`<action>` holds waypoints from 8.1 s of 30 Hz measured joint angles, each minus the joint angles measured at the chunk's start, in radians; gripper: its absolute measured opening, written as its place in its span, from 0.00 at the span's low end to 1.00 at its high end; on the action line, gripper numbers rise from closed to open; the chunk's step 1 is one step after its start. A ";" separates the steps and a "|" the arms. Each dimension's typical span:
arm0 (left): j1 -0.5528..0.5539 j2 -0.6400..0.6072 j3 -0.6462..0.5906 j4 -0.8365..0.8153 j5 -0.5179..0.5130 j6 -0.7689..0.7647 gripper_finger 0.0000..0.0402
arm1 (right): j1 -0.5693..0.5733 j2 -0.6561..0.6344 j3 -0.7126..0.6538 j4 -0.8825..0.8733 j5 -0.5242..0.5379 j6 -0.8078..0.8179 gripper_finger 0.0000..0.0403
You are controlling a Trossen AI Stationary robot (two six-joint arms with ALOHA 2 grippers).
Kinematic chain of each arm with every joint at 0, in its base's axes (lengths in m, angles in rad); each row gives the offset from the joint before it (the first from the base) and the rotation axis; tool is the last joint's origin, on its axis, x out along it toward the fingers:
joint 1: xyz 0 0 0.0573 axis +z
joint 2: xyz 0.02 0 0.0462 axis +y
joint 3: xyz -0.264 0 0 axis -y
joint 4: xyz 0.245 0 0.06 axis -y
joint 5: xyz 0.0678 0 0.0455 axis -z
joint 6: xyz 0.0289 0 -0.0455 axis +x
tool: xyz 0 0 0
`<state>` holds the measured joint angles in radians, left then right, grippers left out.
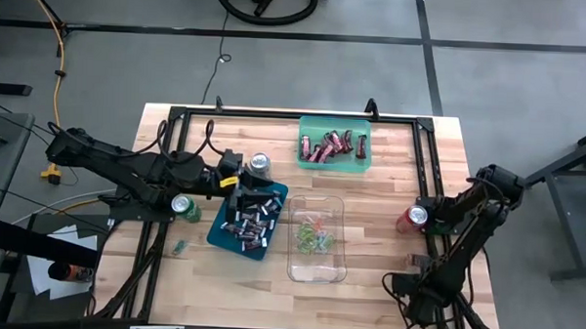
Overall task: Sort candy
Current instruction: Put the orange candy into the transparent bin, then put the blue candy into the transparent bin, then put the green candy into the transparent bin
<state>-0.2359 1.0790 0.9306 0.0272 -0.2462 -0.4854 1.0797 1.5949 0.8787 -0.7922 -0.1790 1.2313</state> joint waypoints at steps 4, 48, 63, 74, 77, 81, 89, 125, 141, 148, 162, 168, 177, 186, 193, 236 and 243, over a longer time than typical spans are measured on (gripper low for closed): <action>0.000 0.000 0.000 -0.012 0.000 0.000 0.48 | -0.045 -0.052 0.097 -0.083 0.076 -0.020 0.01; -0.002 0.000 0.000 0.055 0.106 0.042 0.48 | -0.745 -0.034 0.728 0.125 0.403 -1.162 0.00; -0.002 0.000 0.000 0.052 0.105 0.044 0.48 | -0.846 0.197 0.500 0.039 0.215 -1.065 0.00; -0.001 0.000 0.000 0.046 0.104 0.047 0.48 | -0.891 0.195 0.408 0.176 0.201 -0.880 0.11; -0.001 0.000 0.000 0.045 0.104 0.056 0.48 | -0.883 0.194 0.425 0.177 0.226 -0.924 0.24; -0.001 0.000 0.000 0.045 0.104 0.062 0.48 | -0.866 0.194 0.450 0.167 0.278 -0.980 0.42; -0.001 0.000 0.000 0.045 0.104 0.079 0.48 | -0.870 0.162 0.642 -0.146 0.267 -1.050 0.60; -0.506 0.069 -0.251 -1.149 0.294 -0.975 0.45 | -0.745 -0.405 0.203 -0.018 0.671 -0.472 0.60; -0.571 0.289 -0.265 -1.006 0.318 -0.952 0.45 | -0.745 -0.405 0.203 -0.018 0.668 -0.480 0.60; -0.584 0.393 -0.265 -0.990 0.325 -0.948 0.45 | -0.745 -0.405 0.203 -0.009 0.669 -0.480 0.60; -0.596 0.273 -0.059 -0.998 0.289 -0.729 0.03 | -0.745 -0.405 0.204 0.004 0.656 -0.480 0.60; -0.577 0.114 0.142 -0.953 -0.108 -0.473 0.01 | -0.745 -0.405 0.204 0.064 0.651 -0.517 0.60; -0.263 0.195 0.179 -0.478 -0.360 0.074 0.00 | -0.745 -0.405 0.204 0.198 0.650 -0.614 0.60; -0.064 0.535 0.211 0.083 -0.143 0.346 0.00 | -0.745 -0.472 0.205 0.304 0.642 -0.713 0.60; -0.018 0.718 0.347 0.071 -0.022 0.303 0.00 | -0.745 -0.555 0.205 0.303 0.648 -0.709 0.60; -0.137 -0.053 0.081 -0.073 -0.198 0.187 0.44 | -0.359 -0.341 -0.112 -0.207 -0.093 -0.009 0.60; -0.158 -0.060 0.063 -0.057 -0.227 0.165 0.44 | -0.331 -0.216 -0.145 -0.148 -0.119 -0.052 0.60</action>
<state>-0.3939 1.0191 0.9936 -0.0300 -0.4736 -0.3206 0.7488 1.3788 0.7334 -0.9404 -0.2981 1.1788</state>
